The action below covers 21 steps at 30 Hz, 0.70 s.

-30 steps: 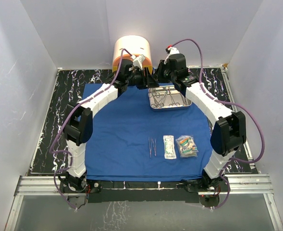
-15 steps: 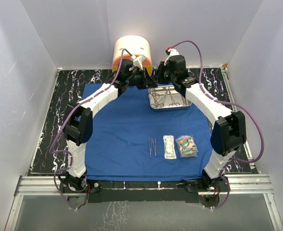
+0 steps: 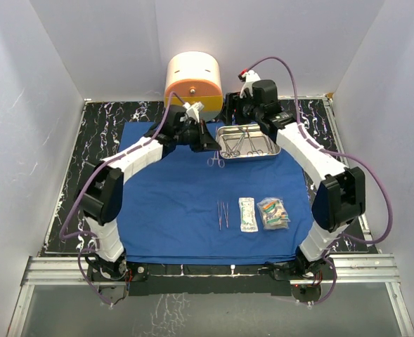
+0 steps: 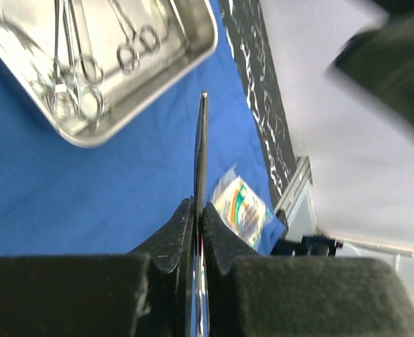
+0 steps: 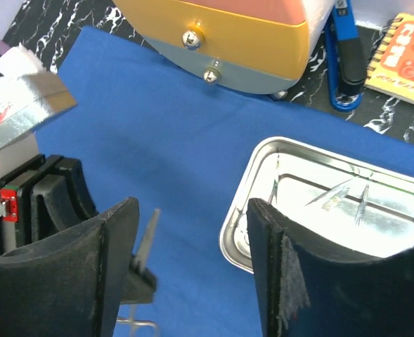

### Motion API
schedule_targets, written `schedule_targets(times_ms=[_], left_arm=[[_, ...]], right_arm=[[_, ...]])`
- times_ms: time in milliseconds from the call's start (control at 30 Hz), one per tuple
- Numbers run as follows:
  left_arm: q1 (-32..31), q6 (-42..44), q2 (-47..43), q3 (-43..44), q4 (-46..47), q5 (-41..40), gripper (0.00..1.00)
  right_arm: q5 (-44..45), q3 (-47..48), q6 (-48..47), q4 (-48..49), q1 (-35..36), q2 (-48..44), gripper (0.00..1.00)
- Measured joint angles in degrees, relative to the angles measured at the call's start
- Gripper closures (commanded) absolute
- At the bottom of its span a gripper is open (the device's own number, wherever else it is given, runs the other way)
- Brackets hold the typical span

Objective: Open and lay out the surgical kit
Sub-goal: Place the medical item in the surgical kit.

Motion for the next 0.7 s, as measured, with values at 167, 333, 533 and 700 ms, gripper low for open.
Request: schedule_targets(times_ms=[167,333,533,700], left_arm=[[0.0,0.85,-8.26,-9.27,-1.68,1.07,1.0],[-0.31,0.35,-18.03,-18.32,-1.64,2.08,1.0],[-3.61,-3.34,-26.84,-32.17,0.31,2.82,1.0],[-5.2,-6.58,-30.36,-43.45,3.06,2.75,1.0]], right_arm=[[-2.36,-1.81,-6.99,-0.76,-2.34,-5.88,0.26],[-8.0,-5.6,-10.62,0.17,-7.23,-10.88,0.22],[-15.61,-16.5,-14.05,1.92,-14.1,-13.66,0.21],[-20.09,-25.22,-16.2,2.45,-17.09,-15.06,0.21]])
